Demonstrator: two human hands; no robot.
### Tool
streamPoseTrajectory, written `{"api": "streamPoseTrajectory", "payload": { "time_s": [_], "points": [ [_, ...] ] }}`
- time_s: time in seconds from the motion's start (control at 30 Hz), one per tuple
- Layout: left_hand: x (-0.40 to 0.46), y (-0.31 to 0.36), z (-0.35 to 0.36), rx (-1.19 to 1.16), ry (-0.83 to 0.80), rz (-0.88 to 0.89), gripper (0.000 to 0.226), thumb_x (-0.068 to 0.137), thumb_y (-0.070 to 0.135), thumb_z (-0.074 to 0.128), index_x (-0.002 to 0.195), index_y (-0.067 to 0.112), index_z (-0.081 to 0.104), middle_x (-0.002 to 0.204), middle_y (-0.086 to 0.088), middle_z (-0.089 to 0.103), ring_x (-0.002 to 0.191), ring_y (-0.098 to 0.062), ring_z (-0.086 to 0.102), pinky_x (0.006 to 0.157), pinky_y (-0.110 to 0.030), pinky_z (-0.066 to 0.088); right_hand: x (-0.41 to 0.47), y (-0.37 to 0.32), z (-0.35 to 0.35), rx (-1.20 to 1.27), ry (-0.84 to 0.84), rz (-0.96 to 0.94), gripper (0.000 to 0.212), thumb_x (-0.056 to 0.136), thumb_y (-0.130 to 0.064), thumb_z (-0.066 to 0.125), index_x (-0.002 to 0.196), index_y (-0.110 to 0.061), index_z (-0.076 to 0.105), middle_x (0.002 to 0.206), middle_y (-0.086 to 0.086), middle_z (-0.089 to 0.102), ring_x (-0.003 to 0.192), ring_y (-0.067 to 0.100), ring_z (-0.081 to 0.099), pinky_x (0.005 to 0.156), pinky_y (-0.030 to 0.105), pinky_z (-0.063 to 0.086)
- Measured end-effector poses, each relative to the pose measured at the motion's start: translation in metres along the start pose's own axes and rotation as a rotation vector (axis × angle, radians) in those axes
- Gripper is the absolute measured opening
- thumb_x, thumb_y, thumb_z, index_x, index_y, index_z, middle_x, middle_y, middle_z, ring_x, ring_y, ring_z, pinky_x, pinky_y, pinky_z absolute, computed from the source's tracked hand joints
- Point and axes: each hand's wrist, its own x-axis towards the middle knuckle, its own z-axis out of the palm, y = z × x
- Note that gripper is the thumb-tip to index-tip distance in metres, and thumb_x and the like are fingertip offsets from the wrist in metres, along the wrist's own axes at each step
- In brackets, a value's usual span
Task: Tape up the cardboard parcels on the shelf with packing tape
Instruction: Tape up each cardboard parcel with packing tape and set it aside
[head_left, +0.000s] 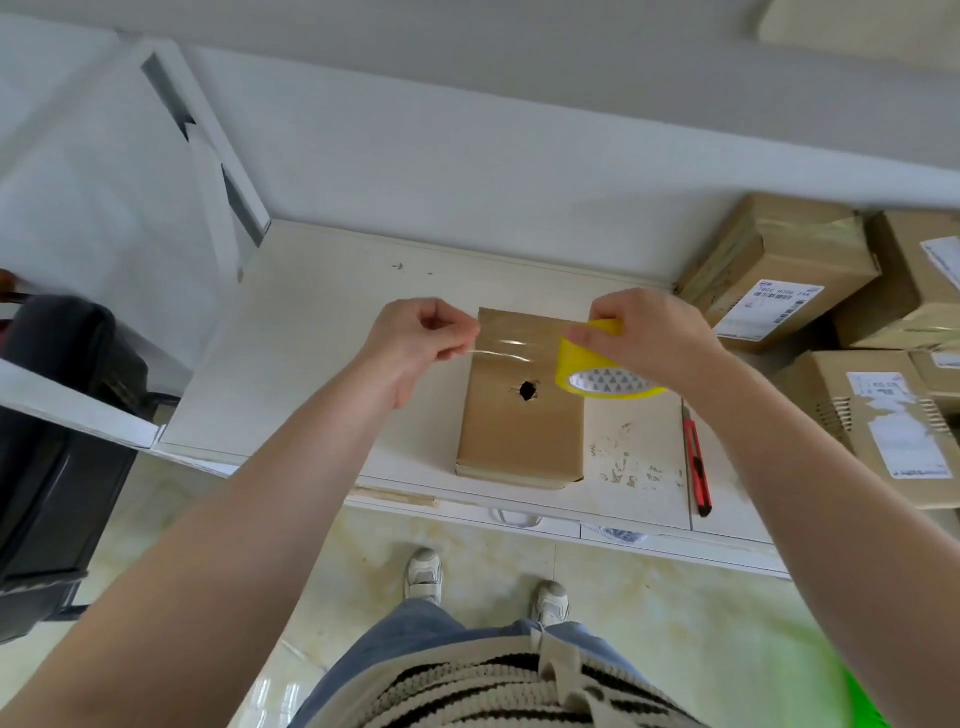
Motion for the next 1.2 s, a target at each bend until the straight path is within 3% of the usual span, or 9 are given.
{"api": "streamPoseTrajectory", "payload": {
  "time_s": [0.23,0.5,0.8,0.9,0.97,1.07,1.2],
  "points": [
    [0.003,-0.053,0.002,0.037,0.049,-0.081,0.007,0.085,0.0,0.072,0.081,0.005,0.069,0.066,-0.002,0.065,0.054,-0.003,0.058,0.058,-0.015,0.047,0.004,-0.008,0.028,-0.038,-0.065,0.045,0.049,0.085,-0.067,0.055,0.07,-0.02,0.053,0.071,-0.003,0.054,0.065,0.016,0.052,0.053,0.027,0.033],
    [0.013,-0.069,0.01,0.0,0.062,-0.158,0.011,0.085,0.005,0.074,0.078,0.008,0.066,0.062,0.001,0.064,0.051,-0.002,0.057,0.058,-0.015,0.047,0.006,-0.015,0.031,-0.083,-0.047,0.059,0.046,0.089,-0.06,0.055,0.063,-0.026,0.039,0.066,-0.007,0.046,0.058,0.01,0.043,0.05,0.026,0.024],
    [0.017,-0.075,0.016,0.033,0.094,-0.179,0.012,0.084,0.013,0.077,0.083,0.011,0.065,0.076,-0.001,0.064,0.068,-0.014,0.06,0.065,-0.019,0.049,0.006,-0.02,0.033,-0.144,-0.014,0.068,0.045,0.089,-0.06,0.053,0.079,-0.016,0.059,0.068,-0.004,0.053,0.057,0.011,0.045,0.049,0.024,0.024],
    [0.017,-0.078,0.016,0.249,0.19,-0.141,0.034,0.083,0.027,0.079,0.098,0.013,0.052,0.087,0.002,0.051,0.072,-0.011,0.05,0.066,-0.022,0.04,0.006,-0.021,0.034,-0.141,-0.003,0.072,0.046,0.089,-0.059,0.054,0.084,-0.015,0.063,0.07,-0.003,0.054,0.057,0.012,0.044,0.049,0.024,0.025],
    [0.014,-0.079,0.018,0.529,0.249,0.009,0.033,0.086,0.033,0.075,0.092,0.014,0.048,0.09,0.0,0.045,0.073,-0.015,0.046,0.063,-0.026,0.035,0.005,-0.022,0.034,-0.145,-0.006,0.066,0.046,0.09,-0.059,0.053,0.085,-0.015,0.063,0.071,-0.002,0.055,0.058,0.013,0.045,0.049,0.024,0.025],
    [0.008,-0.086,0.022,0.87,0.287,0.253,0.025,0.093,0.036,0.064,0.086,0.013,0.056,0.091,-0.002,0.045,0.082,-0.026,0.049,0.071,-0.03,0.031,0.005,-0.022,0.034,-0.143,-0.01,0.064,0.046,0.09,-0.06,0.053,0.086,-0.015,0.063,0.075,-0.002,0.058,0.062,0.015,0.048,0.049,0.025,0.026],
    [0.006,-0.092,0.025,1.147,0.33,0.412,0.026,0.1,0.033,0.052,0.095,0.014,0.069,0.092,-0.008,0.051,0.082,-0.029,0.049,0.075,-0.034,0.023,0.005,-0.022,0.034,-0.156,-0.012,0.063,0.043,0.091,-0.059,0.052,0.084,-0.017,0.06,0.07,-0.005,0.053,0.059,0.012,0.045,0.049,0.025,0.025]
  ]
}}
